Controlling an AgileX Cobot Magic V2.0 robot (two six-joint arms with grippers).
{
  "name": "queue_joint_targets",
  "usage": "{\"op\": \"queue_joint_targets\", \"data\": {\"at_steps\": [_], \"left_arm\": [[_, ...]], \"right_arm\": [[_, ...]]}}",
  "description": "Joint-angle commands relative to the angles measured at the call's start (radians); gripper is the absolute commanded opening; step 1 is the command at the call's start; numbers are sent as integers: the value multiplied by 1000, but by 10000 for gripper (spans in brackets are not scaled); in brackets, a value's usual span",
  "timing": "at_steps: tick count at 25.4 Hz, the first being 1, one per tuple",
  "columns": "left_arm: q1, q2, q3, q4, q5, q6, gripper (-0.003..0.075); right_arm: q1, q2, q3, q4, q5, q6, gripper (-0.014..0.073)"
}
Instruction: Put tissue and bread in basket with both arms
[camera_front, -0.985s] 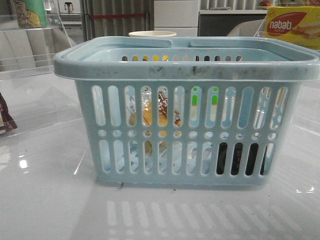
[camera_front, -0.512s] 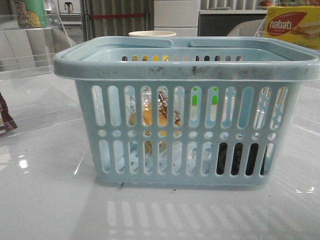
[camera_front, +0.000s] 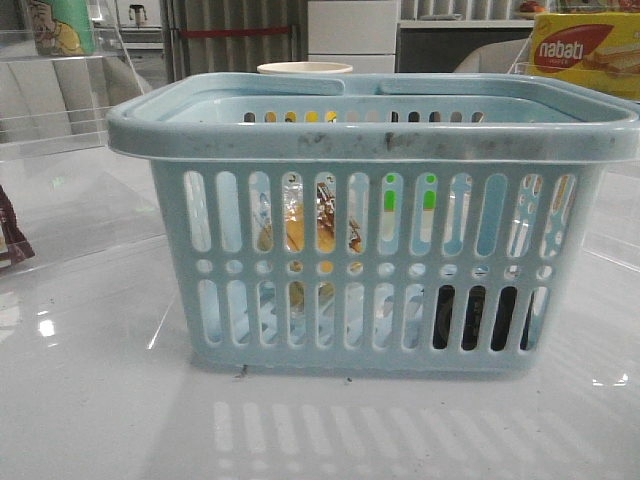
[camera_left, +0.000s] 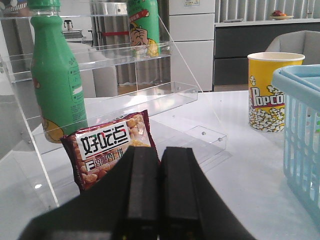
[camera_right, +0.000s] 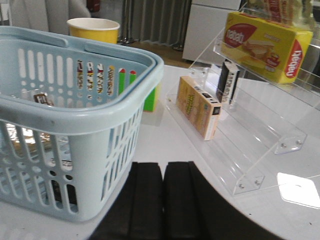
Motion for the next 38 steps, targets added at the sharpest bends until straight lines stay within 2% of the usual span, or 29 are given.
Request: {"op": "queue_joint_targets", "data": {"at_steps": [1,3,9,24,31,35,38], "left_arm": [[3,-16,1,-9,-89,-7,91],[3,-16,1,-9,-89,-7,91],[3,-16,1,-9,-89,-7,91],[3,-16,1,-9,-89,-7,91],[3,-16,1,-9,-89,-7,91],[3,-16,1,-9,-89,-7,91],[3,-16,1,-9,-89,-7,91]], "right_arm": [[-57,-31,65,-14,-193,-7,59],[-108,-50,130,-14,-268,-7,59],[-204,-50,132,-14,-270,-7,59],[-201,-50,132,-14,-272,-7,59],[-201,-50,132,44,-305,-7,59],[-201,-50,133,88,-336,-99,59],[-201,-50,133,115,-340,-115,59]]}}
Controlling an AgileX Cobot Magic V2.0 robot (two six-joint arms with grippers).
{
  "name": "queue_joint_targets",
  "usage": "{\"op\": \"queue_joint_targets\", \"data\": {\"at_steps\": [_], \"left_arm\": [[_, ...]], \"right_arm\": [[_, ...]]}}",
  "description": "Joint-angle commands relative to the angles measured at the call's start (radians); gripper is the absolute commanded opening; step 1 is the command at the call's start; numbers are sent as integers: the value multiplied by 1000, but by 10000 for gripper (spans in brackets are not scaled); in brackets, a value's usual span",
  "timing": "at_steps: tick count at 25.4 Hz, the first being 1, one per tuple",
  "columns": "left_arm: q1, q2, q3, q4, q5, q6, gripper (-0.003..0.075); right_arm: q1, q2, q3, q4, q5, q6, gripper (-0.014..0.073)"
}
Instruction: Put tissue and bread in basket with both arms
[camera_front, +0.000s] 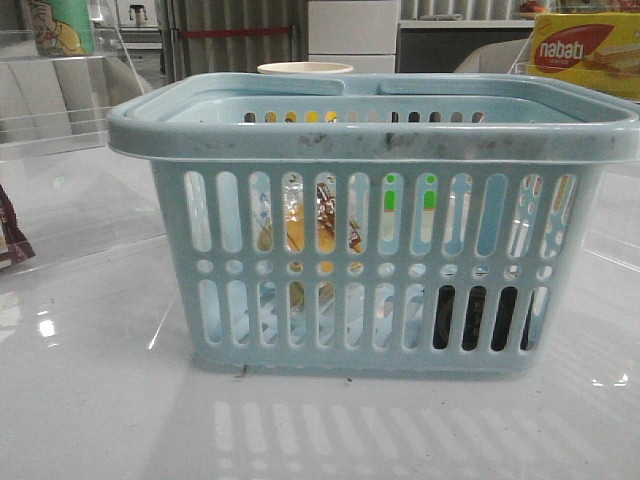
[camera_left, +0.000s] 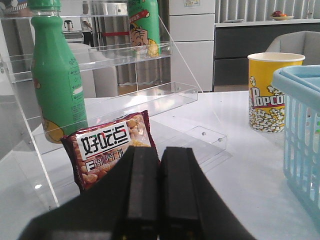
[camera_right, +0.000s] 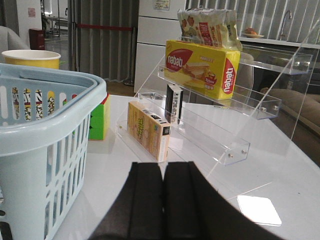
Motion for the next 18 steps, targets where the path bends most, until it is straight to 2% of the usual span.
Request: {"op": "queue_joint_targets", "data": {"at_steps": [1,5,15,18], "left_arm": [[3,-16,1,-9,-89,-7,91],[3,-16,1,-9,-89,-7,91],[3,-16,1,-9,-89,-7,91],[3,-16,1,-9,-89,-7,91]], "right_arm": [[-13,-18,2,17,-97,-24,59],[-47,-18,2,17,-92,-24,59],[-50,-19,2,17,-90,-16,59],[-48,-19,2,-3,-91,37,59]]}}
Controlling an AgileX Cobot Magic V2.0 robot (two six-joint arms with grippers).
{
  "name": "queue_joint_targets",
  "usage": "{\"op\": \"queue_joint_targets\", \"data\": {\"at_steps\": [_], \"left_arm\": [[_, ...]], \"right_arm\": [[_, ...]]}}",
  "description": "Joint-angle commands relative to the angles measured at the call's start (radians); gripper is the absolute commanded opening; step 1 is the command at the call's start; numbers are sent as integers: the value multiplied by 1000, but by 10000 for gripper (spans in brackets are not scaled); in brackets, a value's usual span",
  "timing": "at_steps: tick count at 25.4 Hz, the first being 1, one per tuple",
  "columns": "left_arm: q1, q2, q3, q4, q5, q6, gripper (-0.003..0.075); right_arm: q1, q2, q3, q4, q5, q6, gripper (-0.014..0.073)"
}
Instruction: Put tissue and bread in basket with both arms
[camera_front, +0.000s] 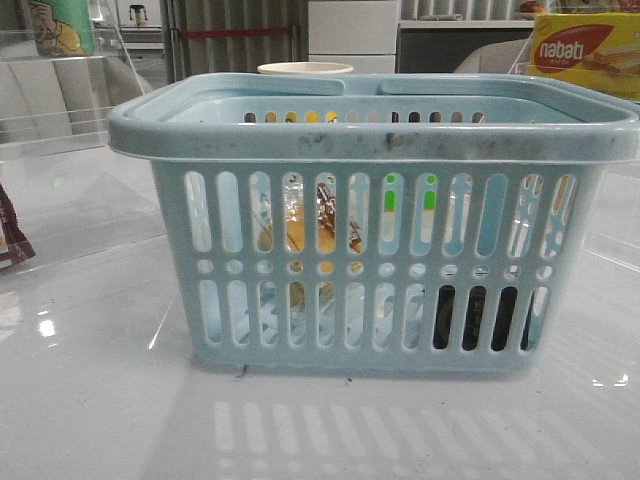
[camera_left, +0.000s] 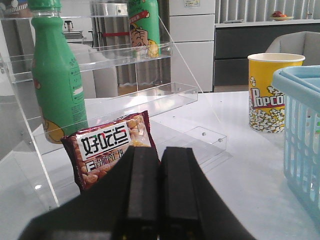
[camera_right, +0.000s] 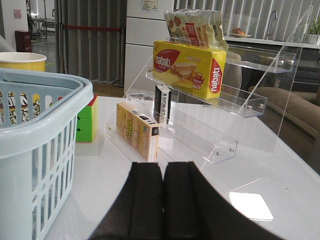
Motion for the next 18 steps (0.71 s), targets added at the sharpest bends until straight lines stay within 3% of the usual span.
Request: {"op": "queue_joint_targets", "data": {"at_steps": [1,18], "left_arm": [[3,-16,1,-9,-87,-7,91],[3,-16,1,-9,-87,-7,91]], "right_arm": [[-4,-19,2,-35,-90,61,59],[16,-19,2,-78,-90,76,59]]}}
